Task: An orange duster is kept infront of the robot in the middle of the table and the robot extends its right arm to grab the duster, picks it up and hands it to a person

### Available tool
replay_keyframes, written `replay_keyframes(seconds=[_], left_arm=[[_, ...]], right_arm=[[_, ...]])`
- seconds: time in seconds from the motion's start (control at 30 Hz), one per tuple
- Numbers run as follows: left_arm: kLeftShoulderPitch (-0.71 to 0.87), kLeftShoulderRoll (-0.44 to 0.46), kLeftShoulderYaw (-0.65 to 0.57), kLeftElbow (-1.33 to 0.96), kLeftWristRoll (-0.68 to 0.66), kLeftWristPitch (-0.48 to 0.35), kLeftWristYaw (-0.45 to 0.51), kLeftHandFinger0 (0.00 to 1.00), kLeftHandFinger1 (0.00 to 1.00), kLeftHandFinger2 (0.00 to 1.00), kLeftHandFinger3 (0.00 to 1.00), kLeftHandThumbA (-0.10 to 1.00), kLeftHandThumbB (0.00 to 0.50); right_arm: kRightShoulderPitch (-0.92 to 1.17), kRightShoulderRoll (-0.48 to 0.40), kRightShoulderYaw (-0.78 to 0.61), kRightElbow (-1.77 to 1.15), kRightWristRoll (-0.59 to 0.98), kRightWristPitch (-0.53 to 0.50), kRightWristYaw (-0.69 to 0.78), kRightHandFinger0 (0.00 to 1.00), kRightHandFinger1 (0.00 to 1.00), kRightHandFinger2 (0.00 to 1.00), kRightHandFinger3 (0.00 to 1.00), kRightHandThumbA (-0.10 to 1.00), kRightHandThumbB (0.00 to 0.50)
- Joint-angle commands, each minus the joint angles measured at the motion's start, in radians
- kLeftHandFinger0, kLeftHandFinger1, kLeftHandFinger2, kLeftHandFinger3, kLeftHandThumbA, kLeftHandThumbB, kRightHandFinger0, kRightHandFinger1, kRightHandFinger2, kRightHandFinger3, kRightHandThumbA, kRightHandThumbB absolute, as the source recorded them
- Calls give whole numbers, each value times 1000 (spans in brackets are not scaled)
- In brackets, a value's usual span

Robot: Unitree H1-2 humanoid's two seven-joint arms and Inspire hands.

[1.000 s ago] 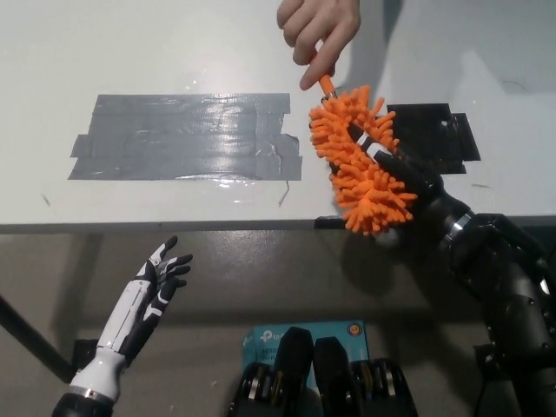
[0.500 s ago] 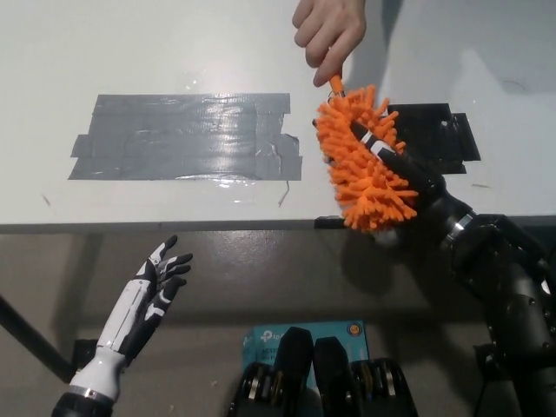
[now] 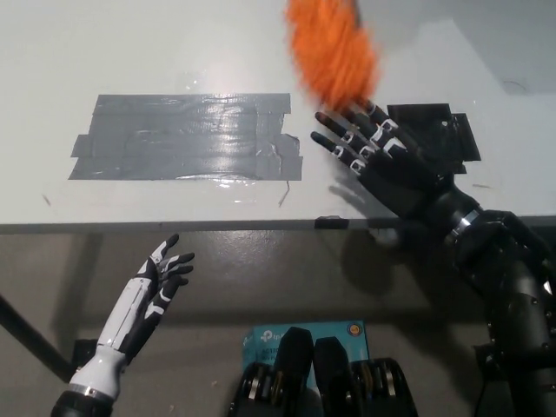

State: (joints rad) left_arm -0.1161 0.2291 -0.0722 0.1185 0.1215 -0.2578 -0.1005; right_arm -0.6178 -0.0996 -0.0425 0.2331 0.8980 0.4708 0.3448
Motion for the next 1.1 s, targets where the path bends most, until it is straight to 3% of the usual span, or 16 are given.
replay_keyframes(seconds=[0.0,0.17,0.23,0.3,0.57,0.6,0.7,0.8,1.07], left_arm=[[-26,17,5,-28,-8,-14,-16,792,813,838,1000,948,95],[-27,18,3,-33,-6,-9,-18,784,805,839,1000,949,95],[-29,20,5,-30,-7,-15,-18,783,803,840,1000,946,89],[-29,19,7,-30,-14,-7,-19,792,811,843,1000,944,101],[-22,17,10,-10,-13,-23,-11,793,820,850,1000,955,103],[-19,15,11,-6,-12,-28,-7,795,831,863,1000,956,106],[-15,10,15,0,-10,-38,0,802,841,878,1000,962,108],[1,8,16,-10,-4,-33,4,811,855,891,1000,971,103],[20,2,19,-16,5,-30,12,824,884,909,1000,967,107]], right_arm=[[11,-13,-39,-75,-32,-36,26,1000,1000,1000,1000,790,500],[80,-55,-63,-206,-32,-30,49,1000,1000,1000,1000,865,500],[102,-68,-68,-249,-33,-26,51,1000,1000,1000,1000,841,500],[177,-115,-51,-378,-116,-82,61,1000,1000,1000,1000,1000,494],[398,-172,-57,-589,-248,-204,66,1000,1000,1000,1000,1000,431],[432,-188,-57,-591,-277,-222,67,1000,1000,1000,1000,1000,392],[477,-207,-50,-580,-340,-253,56,1000,1000,1000,1000,1000,417],[518,-204,-41,-540,-387,-305,54,1000,1000,1000,1000,1000,406],[522,-182,11,-373,-561,-440,28,1000,1000,1000,1000,1000,275]])
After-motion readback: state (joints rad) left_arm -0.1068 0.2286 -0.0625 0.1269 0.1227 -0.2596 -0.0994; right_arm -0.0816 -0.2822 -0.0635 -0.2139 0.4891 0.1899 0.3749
